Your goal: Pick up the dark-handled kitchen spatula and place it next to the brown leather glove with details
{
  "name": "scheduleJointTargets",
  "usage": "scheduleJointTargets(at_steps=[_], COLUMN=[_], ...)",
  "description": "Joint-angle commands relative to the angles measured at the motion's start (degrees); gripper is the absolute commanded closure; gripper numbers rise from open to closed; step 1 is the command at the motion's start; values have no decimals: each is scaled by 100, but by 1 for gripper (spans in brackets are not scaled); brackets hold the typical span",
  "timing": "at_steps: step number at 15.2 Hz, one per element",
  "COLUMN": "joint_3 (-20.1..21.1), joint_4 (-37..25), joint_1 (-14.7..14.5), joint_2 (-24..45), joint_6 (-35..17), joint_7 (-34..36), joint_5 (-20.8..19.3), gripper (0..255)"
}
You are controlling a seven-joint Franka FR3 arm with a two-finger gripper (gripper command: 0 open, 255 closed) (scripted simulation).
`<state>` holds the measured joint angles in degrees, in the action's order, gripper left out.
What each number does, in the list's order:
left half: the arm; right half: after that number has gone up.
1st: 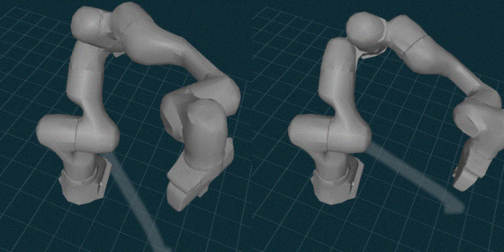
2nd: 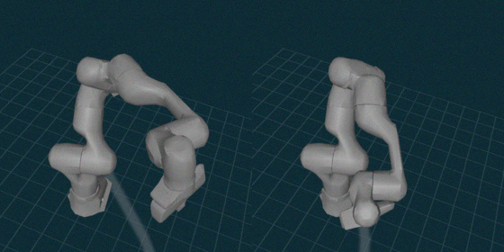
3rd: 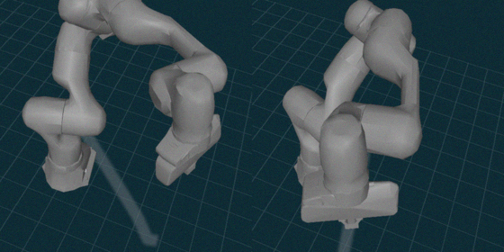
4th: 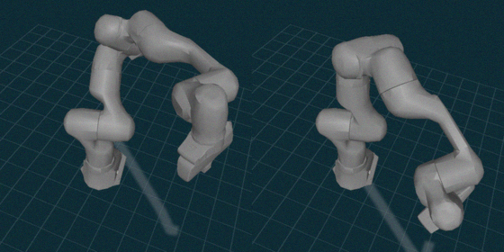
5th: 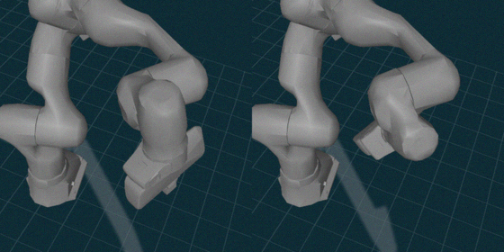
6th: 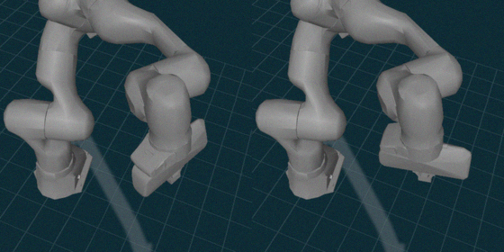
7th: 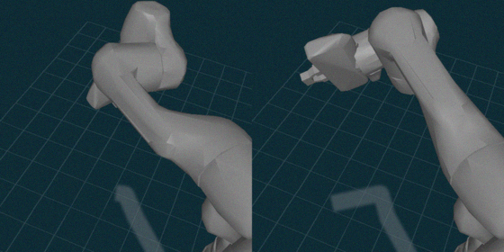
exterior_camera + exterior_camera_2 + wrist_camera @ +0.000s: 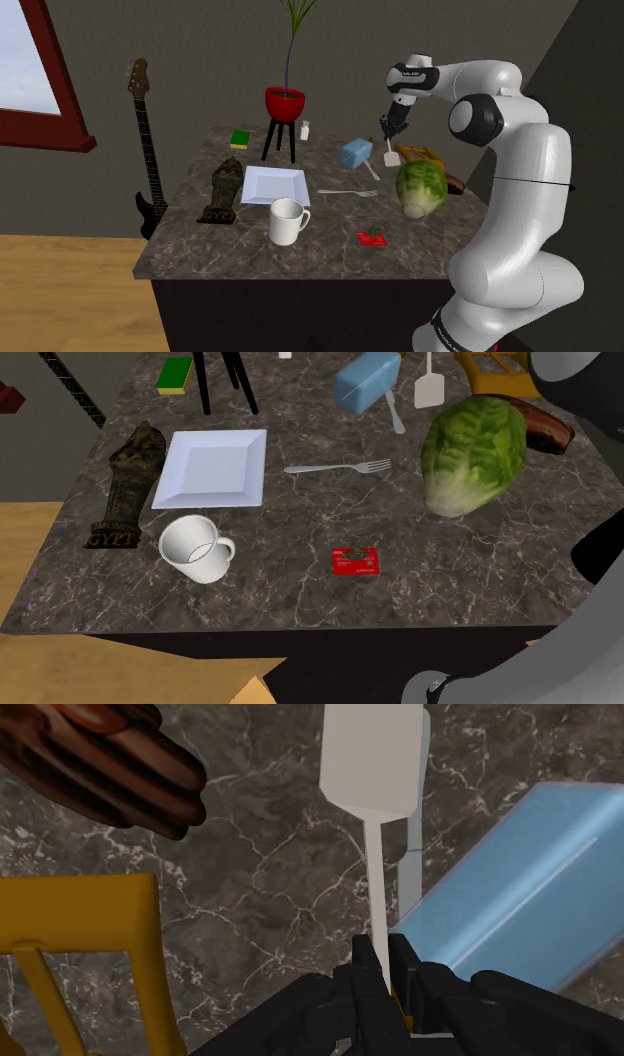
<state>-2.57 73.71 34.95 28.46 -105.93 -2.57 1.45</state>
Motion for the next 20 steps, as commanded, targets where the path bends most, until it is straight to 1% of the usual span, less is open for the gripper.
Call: scheduleJointTargets(at_steps=[1, 10, 20], joint_3=[0, 4, 11], joint_4=[134, 691, 1129], joint_1=[4, 0, -1], joint_2=[12, 100, 317], joint_6=[-148, -793, -1448], joint_7=[-10, -18, -29], joint_5=[3, 10, 24], gripper=[255, 255, 255])
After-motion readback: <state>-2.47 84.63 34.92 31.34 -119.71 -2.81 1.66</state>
